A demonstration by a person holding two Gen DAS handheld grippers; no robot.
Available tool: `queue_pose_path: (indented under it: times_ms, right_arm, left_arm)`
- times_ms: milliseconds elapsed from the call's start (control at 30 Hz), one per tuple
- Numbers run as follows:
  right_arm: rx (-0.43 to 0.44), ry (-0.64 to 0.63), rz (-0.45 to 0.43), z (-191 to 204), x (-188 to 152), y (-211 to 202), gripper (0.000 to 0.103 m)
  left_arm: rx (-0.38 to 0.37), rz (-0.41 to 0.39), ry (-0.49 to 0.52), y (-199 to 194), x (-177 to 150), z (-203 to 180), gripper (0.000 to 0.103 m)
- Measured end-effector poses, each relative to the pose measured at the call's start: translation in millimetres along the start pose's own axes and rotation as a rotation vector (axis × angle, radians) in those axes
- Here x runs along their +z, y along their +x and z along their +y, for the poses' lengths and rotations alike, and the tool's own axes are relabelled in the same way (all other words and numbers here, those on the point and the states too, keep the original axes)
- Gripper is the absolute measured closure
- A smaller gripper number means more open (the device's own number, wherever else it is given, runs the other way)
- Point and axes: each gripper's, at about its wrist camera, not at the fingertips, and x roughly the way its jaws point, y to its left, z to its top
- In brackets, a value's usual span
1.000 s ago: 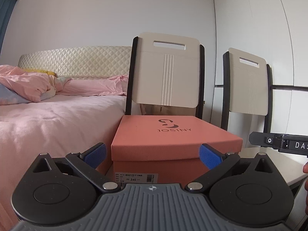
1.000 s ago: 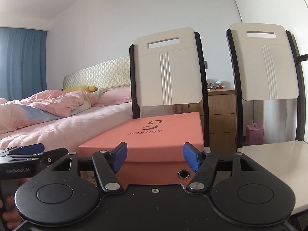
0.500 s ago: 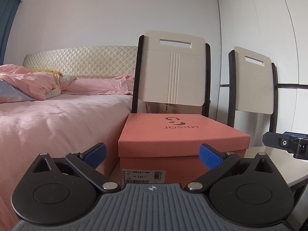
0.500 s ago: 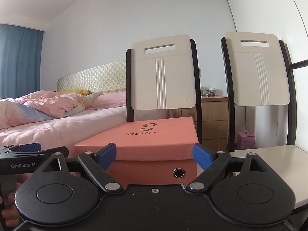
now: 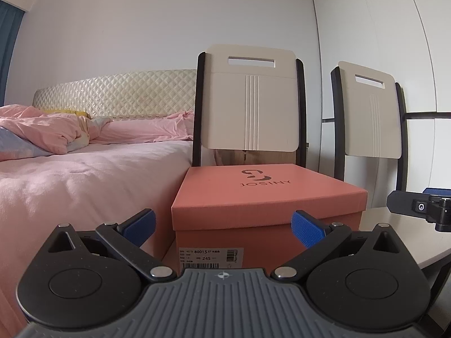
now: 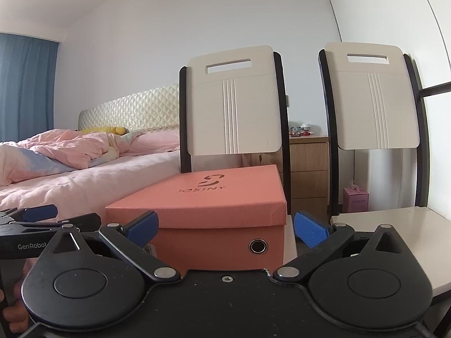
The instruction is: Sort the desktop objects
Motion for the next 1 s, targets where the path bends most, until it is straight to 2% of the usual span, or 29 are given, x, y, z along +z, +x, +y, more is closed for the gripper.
queue_pose_path:
  times_ms: [400, 1000]
  right_arm:
    - [-0.013, -0.013, 0.020, 1, -1, 4, 0.001]
    - [-0.098, -0.050, 0.070, 4, -4, 14, 0.001]
  left_arm:
    - [0.007, 0.008, 0.014, 3, -1, -2, 0.000]
    - [0.028, 0.028, 0.013, 7, -3, -2, 0.000]
